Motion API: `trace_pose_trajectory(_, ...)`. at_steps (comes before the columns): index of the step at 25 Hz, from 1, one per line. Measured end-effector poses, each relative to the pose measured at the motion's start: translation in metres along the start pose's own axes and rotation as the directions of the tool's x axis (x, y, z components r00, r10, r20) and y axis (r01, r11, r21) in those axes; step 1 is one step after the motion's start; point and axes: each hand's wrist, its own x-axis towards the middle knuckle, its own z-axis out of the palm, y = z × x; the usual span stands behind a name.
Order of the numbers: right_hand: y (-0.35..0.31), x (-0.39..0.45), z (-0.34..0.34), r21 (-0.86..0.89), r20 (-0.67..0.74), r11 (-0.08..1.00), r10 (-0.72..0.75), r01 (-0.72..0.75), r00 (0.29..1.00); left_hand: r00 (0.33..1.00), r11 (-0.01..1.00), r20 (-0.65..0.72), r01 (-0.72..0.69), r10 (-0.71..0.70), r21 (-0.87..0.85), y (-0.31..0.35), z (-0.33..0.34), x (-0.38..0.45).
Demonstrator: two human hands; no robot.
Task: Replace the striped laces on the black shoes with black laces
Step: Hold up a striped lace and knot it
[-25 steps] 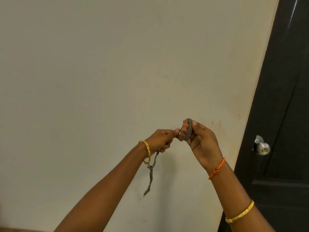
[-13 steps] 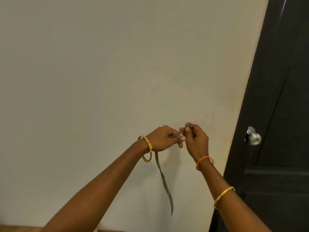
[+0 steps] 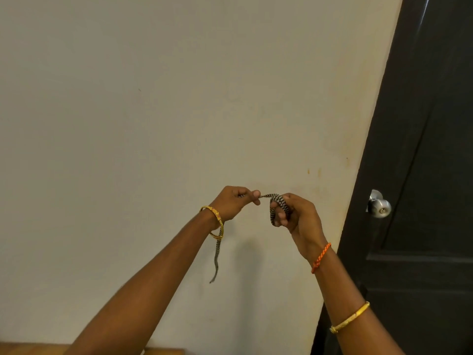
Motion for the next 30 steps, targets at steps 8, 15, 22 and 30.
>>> trace_pose_trajectory(8,0.000,0.024,0.018,0.384,-0.260,0.907,-0.073,0.173,0.963,0.972,0.997,0.235,-0.014,-0.003,0.072,0.003,0.026,-0.018)
trace_pose_trajectory(15,0.026,0.032,0.030,-0.409,-0.146,0.897,-0.246,0.167,0.958,0.968,0.880,0.245,-0.160,0.052,0.446,0.023,-0.001,-0.005)
trace_pose_trajectory(22,0.028,0.029,0.021,-0.520,-0.039,0.850,-0.126,0.087,0.991,0.987,0.875,0.154,-0.114,0.046,0.470,0.025,-0.027,0.013)
trace_pose_trajectory(30,0.013,0.036,0.028,0.392,-0.008,0.901,0.204,-0.185,0.979,0.987,0.942,-0.027,0.140,-0.156,-0.304,-0.025,0.013,-0.003)
